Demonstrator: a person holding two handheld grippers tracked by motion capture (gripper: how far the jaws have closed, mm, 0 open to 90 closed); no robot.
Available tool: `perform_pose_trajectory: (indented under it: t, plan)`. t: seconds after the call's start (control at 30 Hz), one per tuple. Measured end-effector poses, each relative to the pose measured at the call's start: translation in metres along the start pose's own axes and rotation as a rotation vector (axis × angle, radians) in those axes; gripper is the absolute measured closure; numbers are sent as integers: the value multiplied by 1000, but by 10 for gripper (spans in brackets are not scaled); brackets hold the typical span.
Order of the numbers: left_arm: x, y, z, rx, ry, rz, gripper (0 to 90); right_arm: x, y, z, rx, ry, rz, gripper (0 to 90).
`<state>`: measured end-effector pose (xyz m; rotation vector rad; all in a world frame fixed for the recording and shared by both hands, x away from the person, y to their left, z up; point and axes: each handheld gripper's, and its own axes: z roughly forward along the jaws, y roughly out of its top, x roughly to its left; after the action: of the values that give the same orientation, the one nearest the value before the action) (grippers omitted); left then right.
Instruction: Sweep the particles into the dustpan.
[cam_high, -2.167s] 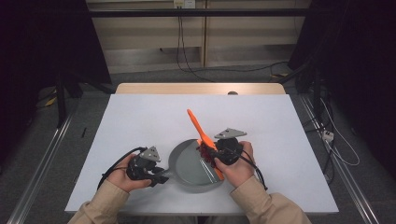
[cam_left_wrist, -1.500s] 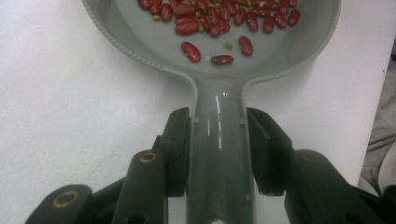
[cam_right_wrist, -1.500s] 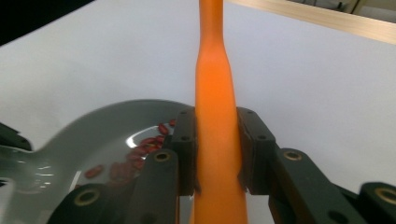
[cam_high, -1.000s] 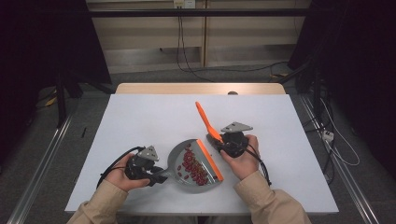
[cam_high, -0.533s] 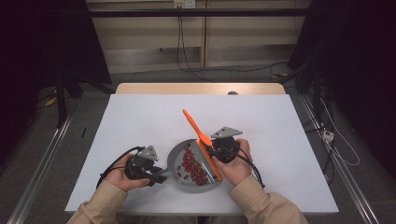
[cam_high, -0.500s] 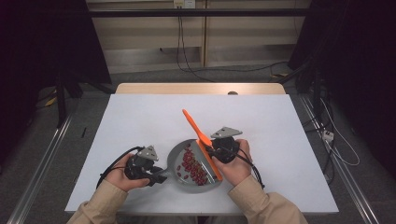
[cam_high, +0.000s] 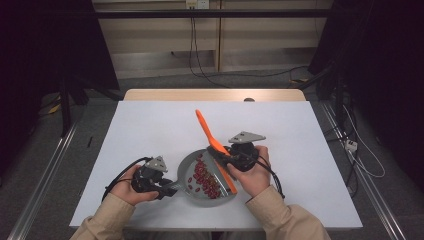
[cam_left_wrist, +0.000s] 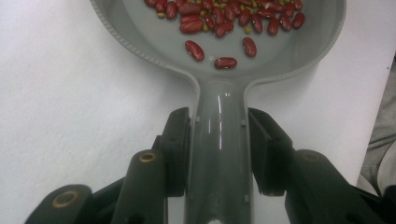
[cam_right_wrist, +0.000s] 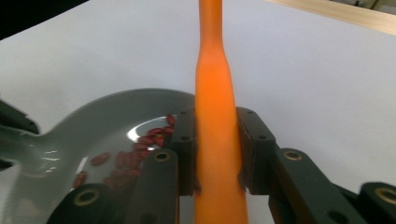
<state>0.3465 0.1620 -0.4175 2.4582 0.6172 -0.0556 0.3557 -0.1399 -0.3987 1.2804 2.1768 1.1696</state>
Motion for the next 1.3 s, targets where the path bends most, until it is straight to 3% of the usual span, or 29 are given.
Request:
perform_pose_trajectory:
  t: [0.17, 0.27, 0.6, 0.67, 0.8, 0.87, 1.13, 1.3]
  plan:
    - [2, -2, -1, 2, 4, -3, 620, -18, -7, 3, 11, -79, 16, 716]
    - [1, -2, -1, -1, 8, -13, 619, -20, -14, 8, 26, -91, 13, 716]
    - [0, 0, 1, -5, 11, -20, 620, 13, -10, 11, 22, -32, -45, 714]
    - [0, 0, 1, -5, 8, -22, 619, 17, -6, 10, 12, 41, 1, 715]
    - [0, 0, 1, -7, 9, -22, 620, 28, -1, 8, -6, 90, -17, 715]
    - [0, 0, 1, -5, 9, -18, 620, 26, 1, 7, -22, 117, 2, 716]
    - [2, -1, 0, -8, 13, -30, 618, -2, 2, 2, -39, 70, 58, 715]
    - [7, -2, -4, 10, 34, -33, 617, -15, 0, 5, -20, 21, 59, 716]
